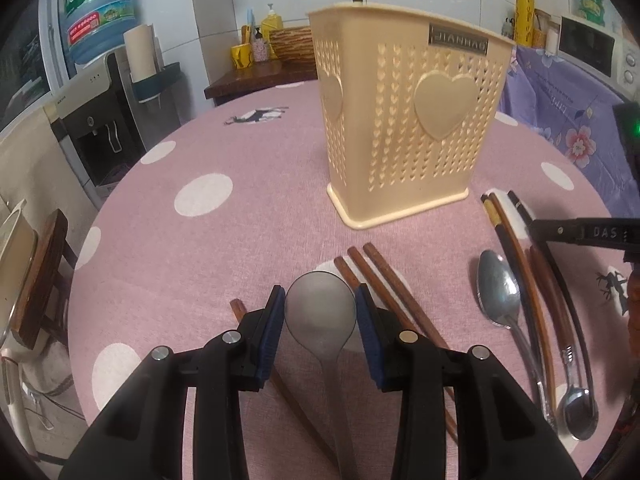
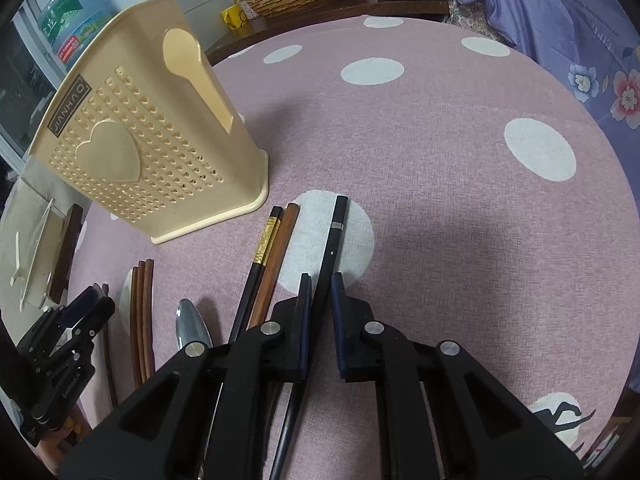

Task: Organize utensils
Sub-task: 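Lift black chopstick with right tool while left tool lifts soup spoon toward holder, then lower both utensils into the cream holder and open both tools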

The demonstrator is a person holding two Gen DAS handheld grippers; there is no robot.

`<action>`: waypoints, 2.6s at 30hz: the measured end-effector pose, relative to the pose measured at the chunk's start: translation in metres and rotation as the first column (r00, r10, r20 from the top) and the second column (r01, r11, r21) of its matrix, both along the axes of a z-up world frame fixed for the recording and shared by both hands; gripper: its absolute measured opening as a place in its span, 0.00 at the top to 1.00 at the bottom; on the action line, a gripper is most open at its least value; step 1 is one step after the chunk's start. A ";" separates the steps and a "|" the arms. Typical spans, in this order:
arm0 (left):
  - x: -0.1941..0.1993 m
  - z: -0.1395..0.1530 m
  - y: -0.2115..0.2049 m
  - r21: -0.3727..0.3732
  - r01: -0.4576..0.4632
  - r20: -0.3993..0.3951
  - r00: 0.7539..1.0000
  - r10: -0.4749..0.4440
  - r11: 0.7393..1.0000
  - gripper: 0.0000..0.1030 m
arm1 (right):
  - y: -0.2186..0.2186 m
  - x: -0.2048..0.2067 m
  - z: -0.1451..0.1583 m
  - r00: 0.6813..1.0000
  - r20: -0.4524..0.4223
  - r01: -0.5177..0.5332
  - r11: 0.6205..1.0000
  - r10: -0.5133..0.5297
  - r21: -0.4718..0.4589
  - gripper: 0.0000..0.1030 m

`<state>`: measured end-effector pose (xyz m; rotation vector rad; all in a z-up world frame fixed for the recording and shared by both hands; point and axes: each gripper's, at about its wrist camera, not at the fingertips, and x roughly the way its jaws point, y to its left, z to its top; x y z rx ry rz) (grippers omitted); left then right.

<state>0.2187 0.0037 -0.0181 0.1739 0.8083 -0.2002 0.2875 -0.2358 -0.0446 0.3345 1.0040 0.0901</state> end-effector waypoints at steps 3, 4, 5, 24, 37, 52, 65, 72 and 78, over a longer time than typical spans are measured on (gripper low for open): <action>-0.002 0.011 0.002 -0.042 0.005 0.021 1.000 -0.004 0.999 0.65 | -0.002 -0.001 0.004 1.000 0.019 -0.008 1.000 0.008 0.019 0.90; -0.003 0.014 0.002 -0.049 0.007 0.028 1.000 -0.006 0.999 0.65 | -0.004 -0.003 0.007 0.999 0.033 -0.012 0.999 0.011 0.030 0.90; -0.005 0.018 0.002 -0.057 0.010 0.039 0.999 -0.008 0.998 0.65 | -0.005 -0.005 0.011 0.999 0.049 -0.014 0.999 0.012 0.032 0.90; -0.024 0.098 0.009 -0.185 0.038 0.240 0.971 0.008 0.982 0.65 | -0.027 -0.082 0.131 0.890 0.451 -0.045 0.996 0.073 -0.073 0.92; -0.024 0.106 0.011 -0.183 0.039 0.259 0.966 0.010 0.982 0.65 | -0.021 -0.091 0.147 0.867 0.485 -0.073 0.993 0.111 -0.097 0.92; 0.014 0.223 -0.001 -0.274 0.073 0.449 0.892 0.060 0.959 0.65 | 0.006 -0.055 0.276 0.702 0.710 -0.042 0.998 0.058 -0.040 0.92; 0.060 0.174 -0.032 -0.227 -0.021 0.395 0.912 0.112 0.974 0.65 | 0.054 0.014 0.242 0.696 0.718 0.078 0.992 0.017 -0.099 0.92; 0.062 0.133 -0.034 -0.216 -0.033 0.336 0.936 0.106 0.976 0.65 | 0.062 0.019 0.197 0.741 0.670 0.059 0.988 0.052 -0.141 0.92; 0.062 0.110 -0.036 -0.201 -0.036 0.298 0.950 0.096 0.979 0.65 | 0.064 0.022 0.174 0.776 0.627 0.037 0.987 0.071 -0.158 0.92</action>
